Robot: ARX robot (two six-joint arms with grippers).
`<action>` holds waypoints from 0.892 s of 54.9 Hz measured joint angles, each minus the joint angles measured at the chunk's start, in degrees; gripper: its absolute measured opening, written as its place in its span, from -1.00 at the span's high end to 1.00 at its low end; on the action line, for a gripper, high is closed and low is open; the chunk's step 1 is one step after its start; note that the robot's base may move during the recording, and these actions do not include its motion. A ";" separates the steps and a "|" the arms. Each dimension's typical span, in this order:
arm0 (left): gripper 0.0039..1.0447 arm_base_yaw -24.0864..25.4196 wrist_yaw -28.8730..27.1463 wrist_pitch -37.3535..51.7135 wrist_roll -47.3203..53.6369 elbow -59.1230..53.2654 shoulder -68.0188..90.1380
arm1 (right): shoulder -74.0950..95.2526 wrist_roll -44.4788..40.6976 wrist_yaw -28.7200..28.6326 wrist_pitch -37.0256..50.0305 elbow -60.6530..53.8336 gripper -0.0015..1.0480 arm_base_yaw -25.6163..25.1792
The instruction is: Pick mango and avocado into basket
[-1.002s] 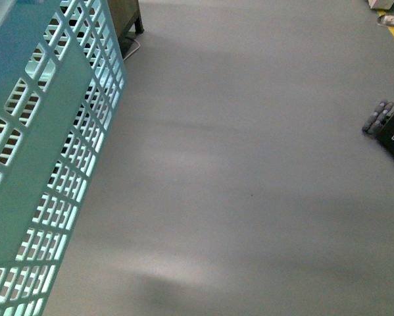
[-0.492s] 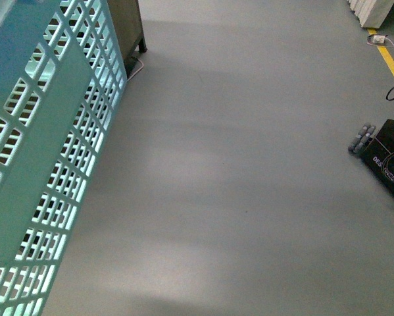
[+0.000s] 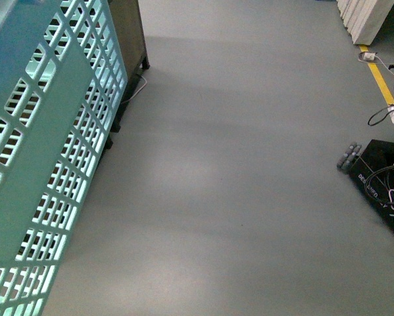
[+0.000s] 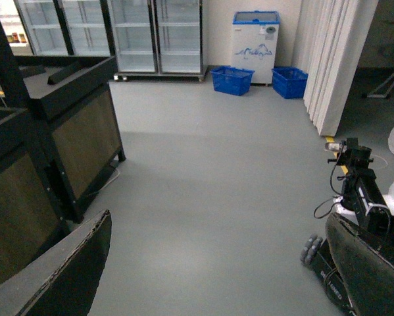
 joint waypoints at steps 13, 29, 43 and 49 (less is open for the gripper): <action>0.63 0.00 0.00 0.00 0.00 0.00 0.00 | -0.02 0.02 0.00 0.02 0.00 -0.83 0.00; 0.63 -0.13 0.90 0.00 -0.79 0.00 -0.07 | -0.02 0.00 0.17 0.02 0.00 -0.83 0.00; 0.63 -0.02 0.13 -0.02 -0.39 0.00 -0.07 | -0.07 0.02 0.13 0.02 0.00 -0.83 0.00; 0.63 -0.02 0.22 -0.04 -0.42 -0.02 -0.07 | -0.02 0.00 0.17 0.04 0.00 -0.83 0.00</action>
